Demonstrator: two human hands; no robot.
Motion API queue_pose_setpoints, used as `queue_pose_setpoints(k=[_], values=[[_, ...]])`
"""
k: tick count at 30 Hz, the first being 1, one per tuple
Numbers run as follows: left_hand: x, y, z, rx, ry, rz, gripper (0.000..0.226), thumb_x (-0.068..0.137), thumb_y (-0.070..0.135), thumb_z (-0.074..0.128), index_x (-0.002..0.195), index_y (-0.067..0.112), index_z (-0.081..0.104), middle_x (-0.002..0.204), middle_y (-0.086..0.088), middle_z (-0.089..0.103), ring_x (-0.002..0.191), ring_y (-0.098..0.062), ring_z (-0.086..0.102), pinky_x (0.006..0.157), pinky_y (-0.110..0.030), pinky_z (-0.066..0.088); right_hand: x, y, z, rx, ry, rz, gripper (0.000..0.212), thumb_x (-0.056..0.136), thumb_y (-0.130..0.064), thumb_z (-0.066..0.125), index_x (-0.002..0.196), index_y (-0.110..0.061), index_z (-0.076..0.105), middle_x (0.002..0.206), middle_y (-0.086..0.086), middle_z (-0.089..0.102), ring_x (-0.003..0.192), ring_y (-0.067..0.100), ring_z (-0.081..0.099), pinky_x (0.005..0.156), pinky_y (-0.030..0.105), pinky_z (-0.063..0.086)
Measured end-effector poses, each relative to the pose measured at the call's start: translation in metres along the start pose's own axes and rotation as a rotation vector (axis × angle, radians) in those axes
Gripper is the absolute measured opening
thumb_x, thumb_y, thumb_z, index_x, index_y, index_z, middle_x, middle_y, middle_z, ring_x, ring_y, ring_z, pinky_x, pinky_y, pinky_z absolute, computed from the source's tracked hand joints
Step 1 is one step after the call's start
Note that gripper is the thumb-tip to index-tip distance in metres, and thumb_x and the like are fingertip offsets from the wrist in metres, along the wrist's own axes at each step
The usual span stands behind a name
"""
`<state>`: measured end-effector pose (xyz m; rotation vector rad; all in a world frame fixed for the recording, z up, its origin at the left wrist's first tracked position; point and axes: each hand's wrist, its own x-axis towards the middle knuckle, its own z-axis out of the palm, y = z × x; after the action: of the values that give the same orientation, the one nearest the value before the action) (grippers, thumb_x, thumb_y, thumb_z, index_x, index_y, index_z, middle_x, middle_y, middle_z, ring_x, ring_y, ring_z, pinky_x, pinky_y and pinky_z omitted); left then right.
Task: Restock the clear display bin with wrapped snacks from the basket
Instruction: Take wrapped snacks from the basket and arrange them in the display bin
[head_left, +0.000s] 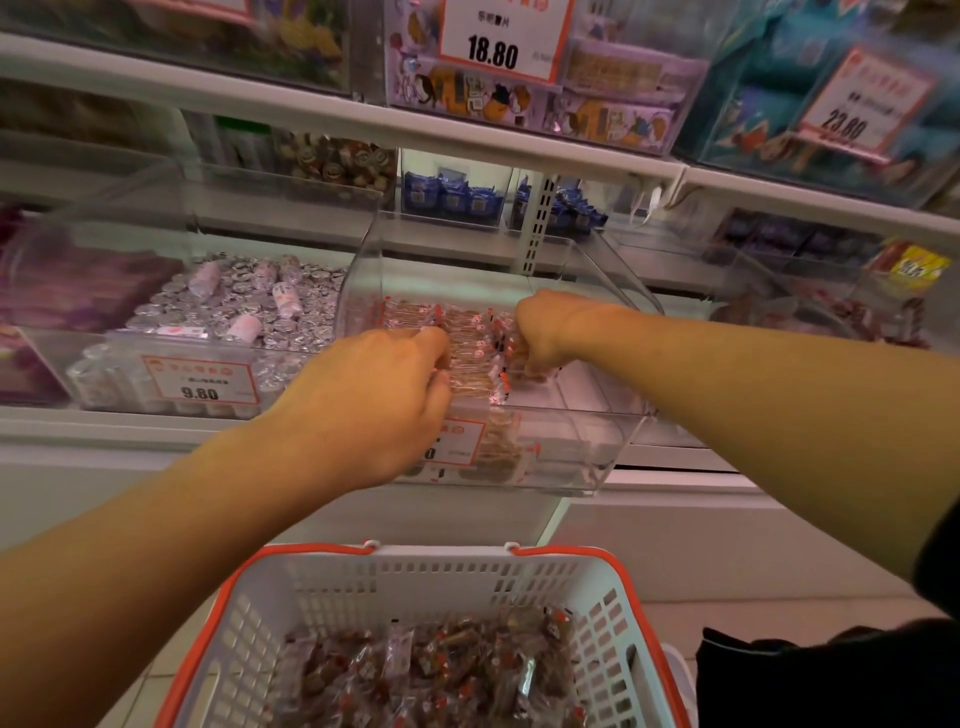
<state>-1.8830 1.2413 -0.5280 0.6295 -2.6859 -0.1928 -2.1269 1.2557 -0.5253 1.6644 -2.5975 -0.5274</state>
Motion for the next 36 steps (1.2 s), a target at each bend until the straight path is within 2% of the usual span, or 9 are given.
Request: queue_pose_setpoints(k=[5,15,21,25,28,30,31,33,36], values=[[0.001,0.0,0.002,-0.003,0.018,0.01,0.026,0.098,0.036,0.034,0.109,0.024,0.053,0.101,-0.001,0.065,0.089,-0.024,0.06,0.077,-0.042,0.051,0.0,0.003,-0.002,0.016,0.066,0.014,0.031,0.08,-0.009,0.076,0.065,-0.017,0.051,0.07,0.002,0.056,0.062,0.019,0.057,0.051,0.029,0.043],[0.002,0.0,0.003,0.009,0.014,0.018,0.026,0.097,0.034,0.034,0.108,0.022,0.054,0.098,-0.002,0.065,0.085,-0.024,0.06,0.074,-0.042,0.051,-0.001,0.001,-0.006,0.032,-0.019,-0.02,0.017,0.078,-0.007,0.081,0.081,-0.011,0.065,0.081,0.007,0.065,0.078,0.025,0.066,0.076,0.037,0.059],[0.001,0.0,0.0,-0.069,0.107,0.062,0.022,0.097,0.031,0.044,0.108,0.02,0.059,0.098,-0.001,0.067,0.087,-0.021,0.061,0.077,-0.041,0.052,-0.027,-0.006,-0.023,0.009,0.027,-0.025,0.037,0.082,0.001,0.073,0.065,-0.013,0.044,0.068,0.004,0.049,0.06,0.02,0.049,0.05,0.028,0.039],[-0.015,-0.003,-0.013,-0.197,0.345,0.382,0.017,0.09,0.027,0.055,0.078,0.018,0.063,0.065,0.008,0.058,0.057,-0.01,0.053,0.053,-0.032,0.047,-0.068,-0.017,-0.032,0.198,0.397,-0.068,0.011,0.087,-0.002,0.066,0.098,-0.004,0.069,0.095,0.014,0.069,0.086,0.032,0.067,0.077,0.045,0.058],[-0.04,-0.014,0.001,-0.09,0.351,0.525,0.023,0.08,0.024,0.057,0.059,0.021,0.049,0.054,0.004,0.048,0.047,-0.02,0.047,0.044,-0.028,0.038,-0.125,-0.049,0.007,0.58,1.044,-0.265,0.007,0.091,-0.017,0.063,0.09,-0.016,0.07,0.076,-0.004,0.066,0.067,0.01,0.057,0.064,0.028,0.05],[-0.058,-0.02,0.032,-0.018,0.202,0.506,0.022,0.074,0.026,0.055,0.055,0.02,0.046,0.053,0.001,0.051,0.047,-0.026,0.051,0.043,-0.03,0.04,-0.155,-0.083,0.059,0.767,1.175,-0.291,0.009,0.093,-0.017,0.061,0.087,-0.017,0.067,0.068,-0.008,0.059,0.059,0.007,0.049,0.056,0.022,0.04],[-0.068,-0.024,0.054,0.028,0.057,0.438,0.021,0.074,0.03,0.054,0.056,0.02,0.047,0.055,0.0,0.055,0.051,-0.028,0.055,0.045,-0.031,0.043,-0.161,-0.101,0.092,0.835,1.05,-0.264,0.011,0.094,-0.018,0.06,0.088,-0.016,0.067,0.069,-0.006,0.061,0.061,0.011,0.053,0.057,0.026,0.041],[-0.092,-0.035,0.1,0.114,-0.37,0.179,0.02,0.078,0.039,0.054,0.069,0.022,0.057,0.076,-0.002,0.067,0.073,-0.028,0.064,0.062,-0.035,0.052,-0.161,-0.129,0.158,0.837,0.47,-0.227,0.017,0.097,-0.027,0.057,0.092,-0.015,0.068,0.083,0.003,0.069,0.077,0.023,0.063,0.067,0.036,0.048],[-0.156,-0.053,0.182,0.024,-0.839,-0.284,0.031,0.089,0.041,0.058,0.114,0.023,0.063,0.122,-0.008,0.064,0.109,-0.029,0.06,0.091,-0.032,0.047,-0.168,-0.147,0.259,0.673,-0.251,-0.178,0.039,0.092,-0.038,0.065,0.126,-0.018,0.06,0.128,0.011,0.062,0.116,0.03,0.059,0.093,0.038,0.049]])
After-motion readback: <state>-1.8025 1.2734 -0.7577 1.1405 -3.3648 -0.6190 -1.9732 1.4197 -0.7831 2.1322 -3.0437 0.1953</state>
